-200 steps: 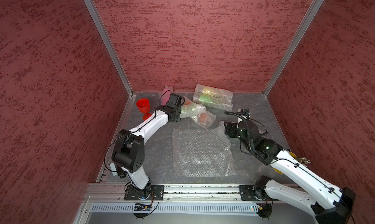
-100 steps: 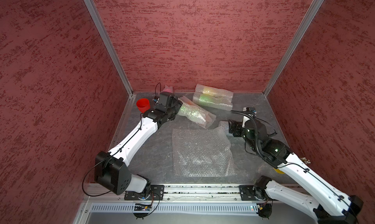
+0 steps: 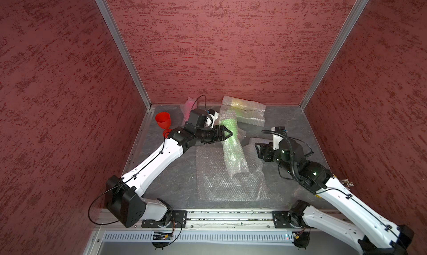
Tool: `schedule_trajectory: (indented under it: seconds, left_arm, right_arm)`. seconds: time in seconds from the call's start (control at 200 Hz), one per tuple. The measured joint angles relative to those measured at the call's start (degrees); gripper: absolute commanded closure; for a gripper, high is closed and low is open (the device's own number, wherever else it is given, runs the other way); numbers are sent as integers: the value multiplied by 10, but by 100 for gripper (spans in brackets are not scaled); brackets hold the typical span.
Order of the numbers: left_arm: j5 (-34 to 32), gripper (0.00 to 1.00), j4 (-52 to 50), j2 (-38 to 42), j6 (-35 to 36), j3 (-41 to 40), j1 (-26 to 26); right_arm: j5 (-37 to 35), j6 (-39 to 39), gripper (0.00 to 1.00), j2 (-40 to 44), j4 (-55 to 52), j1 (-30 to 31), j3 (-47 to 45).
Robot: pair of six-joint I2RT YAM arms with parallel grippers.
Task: Unpack wine glasses from bubble wrap
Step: Pick up the bubble wrap from the center of the board, then place the bubble wrap at the center of the board.
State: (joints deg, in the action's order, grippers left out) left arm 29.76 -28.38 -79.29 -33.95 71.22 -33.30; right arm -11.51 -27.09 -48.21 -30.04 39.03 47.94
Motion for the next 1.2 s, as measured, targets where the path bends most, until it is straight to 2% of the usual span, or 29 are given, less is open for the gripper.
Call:
schedule_trajectory:
  seconds: [0.24, 0.446, 0.631, 0.746, 0.937, 1.037, 1.112, 1.197]
  left_arm:
    - [92, 33, 103, -16, -18, -99, -34]
    - [136, 34, 199, -19, -52, -159, -36]
    - [163, 36, 268, -17, -84, -190, -27]
    - [172, 36, 292, -11, -93, -203, -23]
    - [178, 36, 333, -6, -109, -232, -22]
    - [176, 31, 351, -12, -119, -247, -23]
    - [172, 28, 361, -21, -123, -253, -24]
    - [165, 25, 367, -38, -124, -254, -25]
  right_arm:
    - [137, -36, 23, 25, 57, -9, -95]
    - [242, -71, 32, 54, 116, -25, -153]
    - [286, -83, 48, 60, 138, -26, -170]
    - [292, -85, 54, 66, 146, -27, -171]
    - [324, -96, 82, 35, 204, -28, -198]
    - [330, -100, 95, 17, 218, -28, -212]
    - [330, -100, 100, 11, 226, -28, -219]
    - [330, -102, 100, 0, 239, -28, -226]
